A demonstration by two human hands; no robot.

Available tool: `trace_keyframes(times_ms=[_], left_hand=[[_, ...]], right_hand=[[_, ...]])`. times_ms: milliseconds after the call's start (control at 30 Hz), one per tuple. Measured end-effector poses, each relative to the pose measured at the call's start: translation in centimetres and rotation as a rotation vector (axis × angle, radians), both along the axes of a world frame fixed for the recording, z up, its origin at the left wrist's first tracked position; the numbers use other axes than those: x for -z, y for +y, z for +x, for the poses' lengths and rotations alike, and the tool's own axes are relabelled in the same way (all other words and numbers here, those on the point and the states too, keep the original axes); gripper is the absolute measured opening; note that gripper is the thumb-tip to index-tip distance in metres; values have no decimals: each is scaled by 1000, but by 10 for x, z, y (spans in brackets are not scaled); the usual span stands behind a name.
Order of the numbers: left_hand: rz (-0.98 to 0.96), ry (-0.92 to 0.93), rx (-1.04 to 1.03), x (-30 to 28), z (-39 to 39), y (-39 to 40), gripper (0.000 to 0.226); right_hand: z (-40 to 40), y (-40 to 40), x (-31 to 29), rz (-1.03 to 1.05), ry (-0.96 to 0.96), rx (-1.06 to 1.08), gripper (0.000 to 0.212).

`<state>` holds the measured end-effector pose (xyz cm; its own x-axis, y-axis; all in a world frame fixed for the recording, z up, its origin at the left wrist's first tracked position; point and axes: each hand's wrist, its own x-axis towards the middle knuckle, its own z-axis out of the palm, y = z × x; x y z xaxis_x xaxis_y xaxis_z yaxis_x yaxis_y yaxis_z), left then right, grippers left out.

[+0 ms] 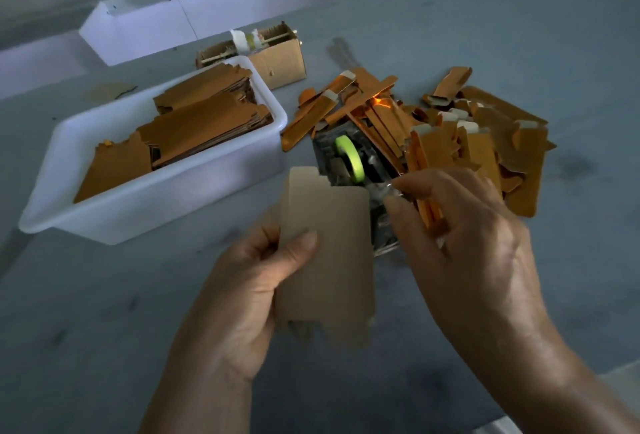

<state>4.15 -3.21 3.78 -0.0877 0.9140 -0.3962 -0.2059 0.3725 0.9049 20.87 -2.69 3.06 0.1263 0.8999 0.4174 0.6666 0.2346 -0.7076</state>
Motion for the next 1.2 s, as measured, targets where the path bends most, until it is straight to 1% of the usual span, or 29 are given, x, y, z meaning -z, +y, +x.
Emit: trace_keyframes(times_ms=[67,133,200,233,300,367,400,467,533,633,767,867,933,1000,1067,1133,1200], left_hand=[[-7,-38,5,1,4,-1,26],[5,-73,32,0,8,-3,22],[19,-69,43,0,9,-5,21],[25,-55,44,1,8,-5,22],[31,-12,61,4,6,-7,27],[38,18,99,7,8,-8,33],[45,21,111,8,10,-9,36],[73,61,118,11,16,-10,41],[119,127,110,11,19,-9,46],[170,158,75,11,18,-7,52],[182,184,64,11,17,-8,39],[159,207,51,11,19,-9,32],[167,275,8,13,21,-10,20],[189,332,-42,15,25,-10,17],[204,343,-65,14,30,-11,12],[204,320,-42,11,33,-14,4],[201,274,7,8,32,-14,8]], right_hand=[[-6,-8,-2,-59,47,-50,30],[-12,-10,0,-196,92,-99,34],[-14,-8,5,-322,156,-128,35],[-13,-6,7,-378,235,-133,35],[-8,-4,12,-467,475,-158,41],[-5,-3,15,-494,702,-191,45],[-4,-3,16,-488,760,-196,45],[-2,-3,17,-464,763,-195,40],[0,-2,17,-470,708,-201,36],[4,-1,17,-463,623,-199,31],[3,-4,14,-419,529,-219,20],[2,-5,12,-414,528,-222,20],[-1,-6,12,-389,504,-222,20],[-7,-8,10,-367,476,-247,21],[-11,-11,8,-377,535,-312,26],[-13,-12,5,-388,597,-383,31],[-12,-13,5,-382,617,-403,31]])
